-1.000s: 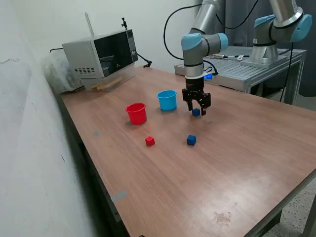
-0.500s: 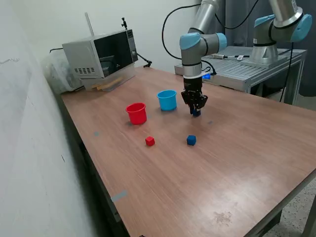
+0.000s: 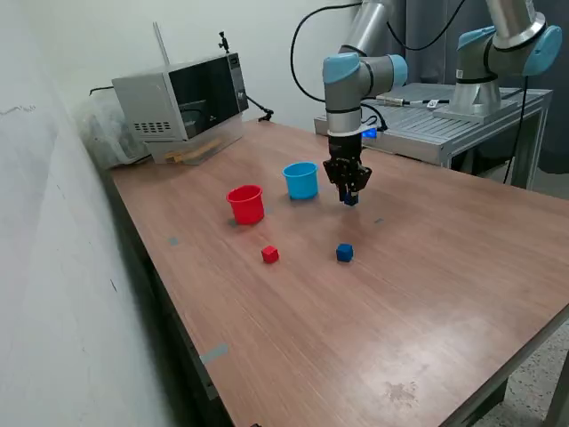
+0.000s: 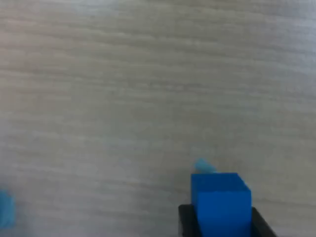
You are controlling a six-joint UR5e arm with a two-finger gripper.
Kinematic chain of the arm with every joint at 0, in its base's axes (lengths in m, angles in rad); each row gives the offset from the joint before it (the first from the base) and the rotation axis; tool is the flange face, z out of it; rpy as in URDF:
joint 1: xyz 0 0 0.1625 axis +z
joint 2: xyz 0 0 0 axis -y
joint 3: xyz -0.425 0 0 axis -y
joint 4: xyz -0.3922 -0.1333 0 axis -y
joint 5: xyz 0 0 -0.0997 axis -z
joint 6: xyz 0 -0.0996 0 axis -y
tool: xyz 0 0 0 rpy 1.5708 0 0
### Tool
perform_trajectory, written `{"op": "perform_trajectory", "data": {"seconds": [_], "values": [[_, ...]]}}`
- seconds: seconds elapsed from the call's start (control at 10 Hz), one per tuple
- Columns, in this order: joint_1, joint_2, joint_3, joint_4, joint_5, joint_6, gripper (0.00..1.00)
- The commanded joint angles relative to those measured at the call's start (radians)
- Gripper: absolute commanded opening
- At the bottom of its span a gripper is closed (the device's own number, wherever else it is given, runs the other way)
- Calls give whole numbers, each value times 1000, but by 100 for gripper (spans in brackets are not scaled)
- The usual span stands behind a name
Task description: Place red objects in the red bin, and blue objects in the blue bin.
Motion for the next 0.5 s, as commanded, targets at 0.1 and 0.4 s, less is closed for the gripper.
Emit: {"op": "perform_trajectory", "data": {"seconds": [0.1,0.4], "values": [[-38,-104,-25,64,-3,-22,0],[-127,-127,-60,98,-5,-60,0]]}}
